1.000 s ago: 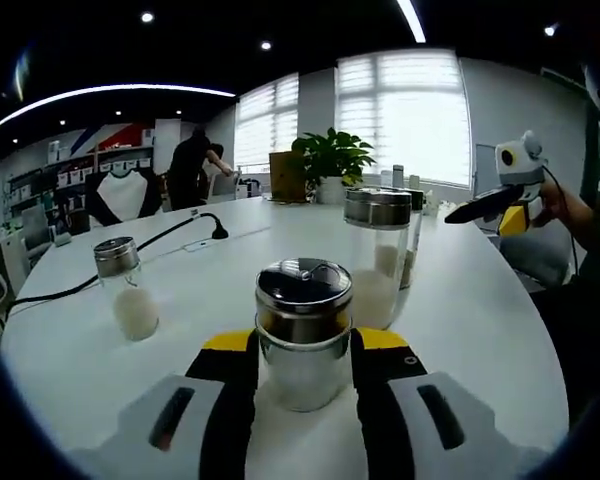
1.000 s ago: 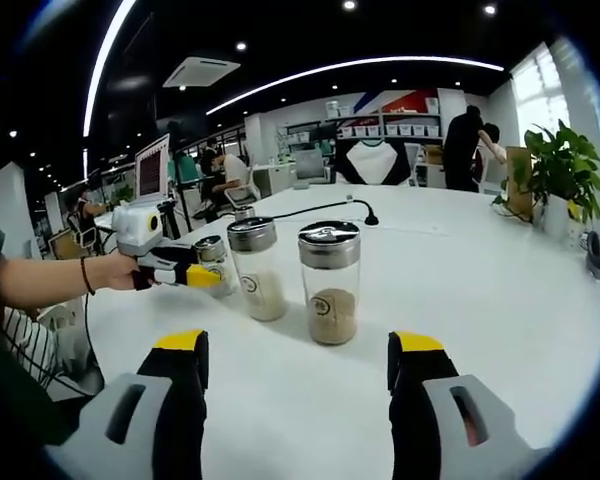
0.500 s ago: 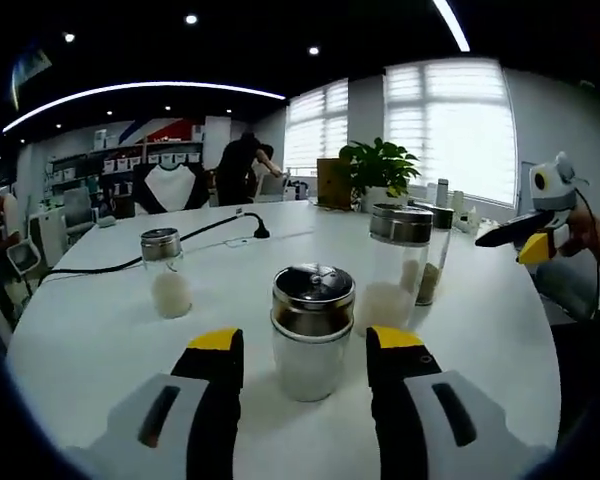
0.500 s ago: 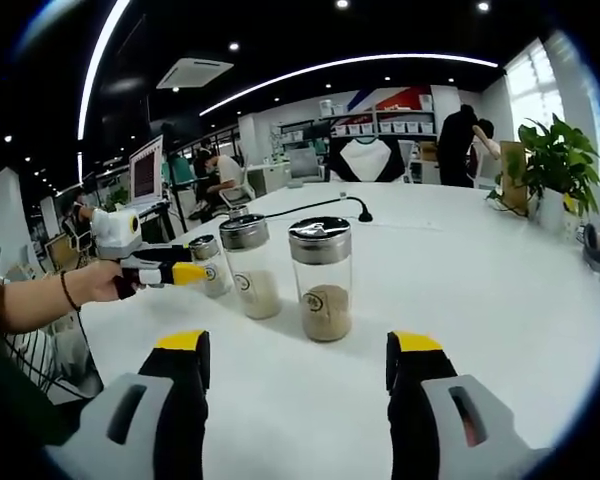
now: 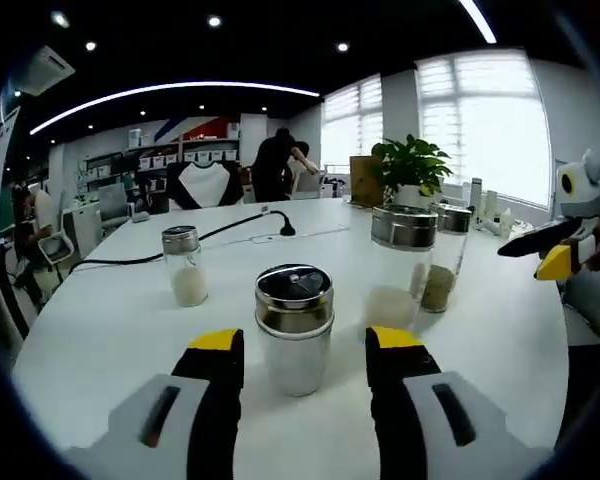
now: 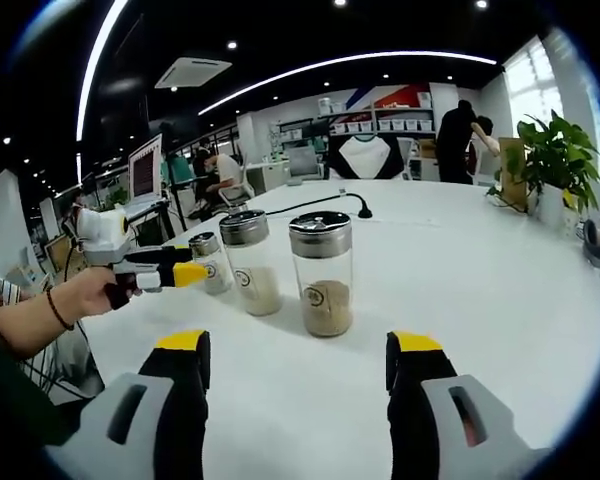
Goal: Rotate the seasoning bottle until the label or dispensing opening points toward the visible target arrow and the bottle remains upright within the marked orientation range
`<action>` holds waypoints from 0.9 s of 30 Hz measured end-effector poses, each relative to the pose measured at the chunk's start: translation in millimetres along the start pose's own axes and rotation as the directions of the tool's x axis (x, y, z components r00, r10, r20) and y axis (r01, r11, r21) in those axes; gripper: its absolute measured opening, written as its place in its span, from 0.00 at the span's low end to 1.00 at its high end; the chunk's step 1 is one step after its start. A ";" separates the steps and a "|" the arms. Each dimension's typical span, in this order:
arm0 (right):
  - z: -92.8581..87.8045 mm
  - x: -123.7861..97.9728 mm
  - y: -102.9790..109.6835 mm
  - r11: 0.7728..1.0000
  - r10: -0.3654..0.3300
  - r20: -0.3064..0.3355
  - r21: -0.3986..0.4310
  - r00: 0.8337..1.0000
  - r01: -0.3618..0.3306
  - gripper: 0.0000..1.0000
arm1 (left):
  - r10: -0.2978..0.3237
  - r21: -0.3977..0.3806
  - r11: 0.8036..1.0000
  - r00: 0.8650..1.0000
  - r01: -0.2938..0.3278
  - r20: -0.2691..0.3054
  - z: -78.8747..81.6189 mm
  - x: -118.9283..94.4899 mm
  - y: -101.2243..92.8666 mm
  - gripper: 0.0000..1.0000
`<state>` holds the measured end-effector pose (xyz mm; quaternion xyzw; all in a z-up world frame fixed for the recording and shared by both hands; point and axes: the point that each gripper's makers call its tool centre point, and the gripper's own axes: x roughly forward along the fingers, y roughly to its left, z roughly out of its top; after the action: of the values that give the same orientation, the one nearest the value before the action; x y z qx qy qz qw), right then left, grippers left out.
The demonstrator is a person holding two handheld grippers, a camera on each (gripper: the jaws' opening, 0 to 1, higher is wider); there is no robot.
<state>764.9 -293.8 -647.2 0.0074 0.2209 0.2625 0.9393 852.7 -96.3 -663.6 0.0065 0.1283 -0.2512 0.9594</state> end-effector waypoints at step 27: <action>7.2 -1.2 4.2 1.000 0.016 0.016 -0.005 1.000 -0.016 0.72 | 0.262 -0.100 0.960 0.965 -0.263 -0.028 -12.8 15.3 17.9 0.53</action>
<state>765.0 -290.1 -639.6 0.0089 0.2127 0.2705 0.9389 871.1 -87.1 -680.8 -0.0240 0.1462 -0.1148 0.9823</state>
